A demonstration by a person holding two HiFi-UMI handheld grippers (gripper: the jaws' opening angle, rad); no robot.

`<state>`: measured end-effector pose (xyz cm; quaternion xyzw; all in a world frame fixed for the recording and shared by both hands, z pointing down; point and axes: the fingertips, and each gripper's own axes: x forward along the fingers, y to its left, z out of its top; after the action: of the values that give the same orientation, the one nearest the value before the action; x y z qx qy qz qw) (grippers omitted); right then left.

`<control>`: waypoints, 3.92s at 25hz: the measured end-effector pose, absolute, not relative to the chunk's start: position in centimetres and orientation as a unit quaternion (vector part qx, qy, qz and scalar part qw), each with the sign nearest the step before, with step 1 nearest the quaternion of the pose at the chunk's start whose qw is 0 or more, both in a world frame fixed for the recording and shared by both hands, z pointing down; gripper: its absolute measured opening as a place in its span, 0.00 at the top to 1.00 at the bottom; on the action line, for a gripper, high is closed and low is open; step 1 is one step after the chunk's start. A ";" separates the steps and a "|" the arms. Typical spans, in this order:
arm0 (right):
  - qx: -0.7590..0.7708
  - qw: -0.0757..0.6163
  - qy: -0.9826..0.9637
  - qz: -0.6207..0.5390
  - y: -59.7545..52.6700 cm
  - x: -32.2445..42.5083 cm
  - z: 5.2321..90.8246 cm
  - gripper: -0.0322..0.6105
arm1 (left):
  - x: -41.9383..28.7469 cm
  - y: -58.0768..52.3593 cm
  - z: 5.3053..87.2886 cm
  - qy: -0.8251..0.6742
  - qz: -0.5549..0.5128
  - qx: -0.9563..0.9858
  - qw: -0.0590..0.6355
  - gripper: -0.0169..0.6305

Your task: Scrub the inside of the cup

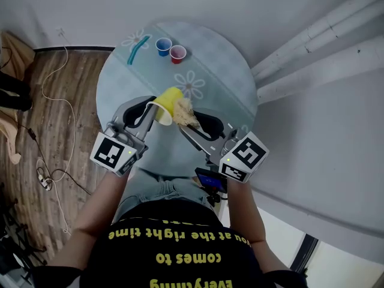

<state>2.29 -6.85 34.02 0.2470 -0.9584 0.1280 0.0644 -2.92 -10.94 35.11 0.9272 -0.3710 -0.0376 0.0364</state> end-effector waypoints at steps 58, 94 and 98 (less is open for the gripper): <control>0.280 0.060 -0.949 0.135 -6.9 2.8 35.8 0.74 | -4.1 -11.2 33.0 -0.368 -0.098 0.922 0.072 0.95; 0.303 0.059 -0.947 0.091 -7.4 4.1 34.3 0.74 | -2.8 -11.8 35.5 -0.330 -0.120 0.922 0.166 0.95; 0.303 0.059 -0.947 0.089 -7.5 4.0 34.3 0.74 | -2.7 -11.8 35.8 -0.325 -0.129 0.919 0.181 0.95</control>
<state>4.00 -7.51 34.28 0.3026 -0.9471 0.0890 0.0593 -2.70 -11.79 35.76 0.9191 -0.3252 -0.1292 0.1808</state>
